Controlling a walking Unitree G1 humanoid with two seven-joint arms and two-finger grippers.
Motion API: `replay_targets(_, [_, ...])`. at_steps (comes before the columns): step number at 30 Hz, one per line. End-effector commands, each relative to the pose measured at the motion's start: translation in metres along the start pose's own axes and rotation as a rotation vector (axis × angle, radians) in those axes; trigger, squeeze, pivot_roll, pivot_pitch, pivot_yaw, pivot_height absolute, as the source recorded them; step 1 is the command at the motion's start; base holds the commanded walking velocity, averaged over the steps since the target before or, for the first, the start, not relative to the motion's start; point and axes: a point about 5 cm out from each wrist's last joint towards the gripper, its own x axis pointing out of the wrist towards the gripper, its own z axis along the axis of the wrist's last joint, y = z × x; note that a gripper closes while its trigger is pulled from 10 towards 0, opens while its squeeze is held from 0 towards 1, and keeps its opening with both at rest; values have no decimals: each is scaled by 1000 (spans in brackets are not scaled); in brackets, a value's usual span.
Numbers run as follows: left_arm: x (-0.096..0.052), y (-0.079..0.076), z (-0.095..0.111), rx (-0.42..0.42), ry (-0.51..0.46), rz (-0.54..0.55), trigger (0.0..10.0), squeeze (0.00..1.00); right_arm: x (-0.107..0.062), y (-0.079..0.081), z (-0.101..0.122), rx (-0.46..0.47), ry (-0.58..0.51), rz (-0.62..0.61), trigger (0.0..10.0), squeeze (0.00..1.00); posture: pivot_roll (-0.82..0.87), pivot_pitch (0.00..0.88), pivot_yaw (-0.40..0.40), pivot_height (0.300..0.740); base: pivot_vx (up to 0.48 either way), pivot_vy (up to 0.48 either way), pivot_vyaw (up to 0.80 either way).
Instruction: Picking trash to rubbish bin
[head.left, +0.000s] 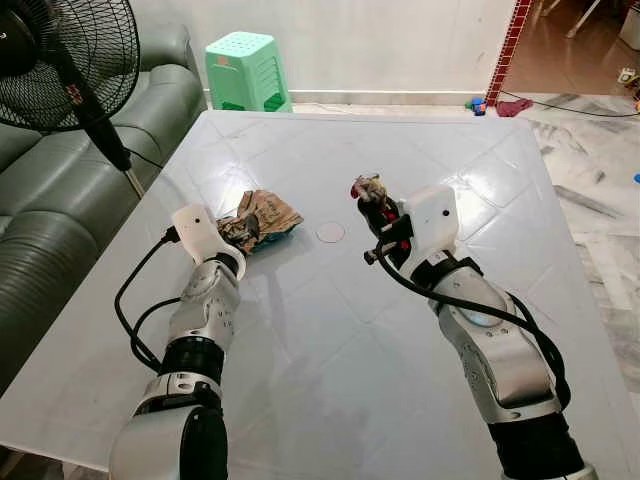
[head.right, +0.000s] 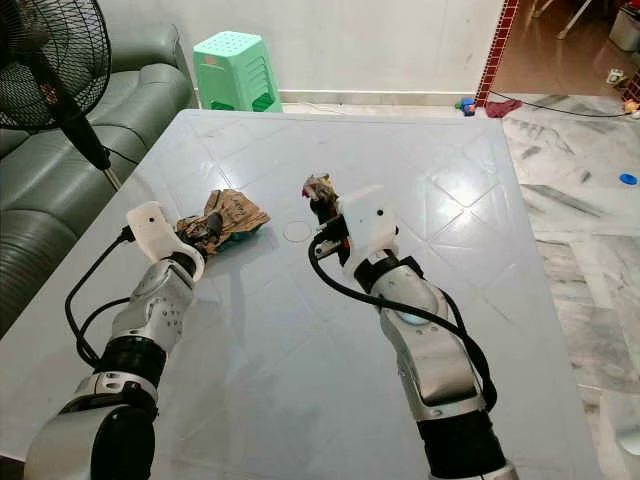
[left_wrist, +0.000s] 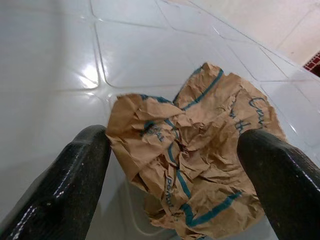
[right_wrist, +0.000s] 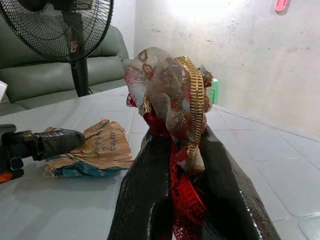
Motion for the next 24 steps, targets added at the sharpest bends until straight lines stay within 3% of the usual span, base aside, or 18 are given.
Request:
replay_targets(1, [2,0,3,-12,1,-3,10000,0,-1,3,5,-8,-17,10,10000,0,-44,49,52,740,0,0,0])
replay_targets(2, [2,0,3,-13,3,-4,10000,0,-1,3,5,-8,-16,10,10000,0,-44,49,52,740,0,0,0])
replay_targets(4, [2,0,1,-30,8,-6,0,0,0,3,5,-8,-16,10,10000,0,-44,48,52,740,0,0,0])
replay_targets(17, [3,9,2,-160,-20,17,0,0,1,3,5,-6,-19,9,10000,0,-44,43,53,740,0,0,0])
replay_targets(24, [4,10,1,-176,-26,11,0,0,1,3,5,-5,-19,9,10000,0,-45,42,55,740,0,0,0])
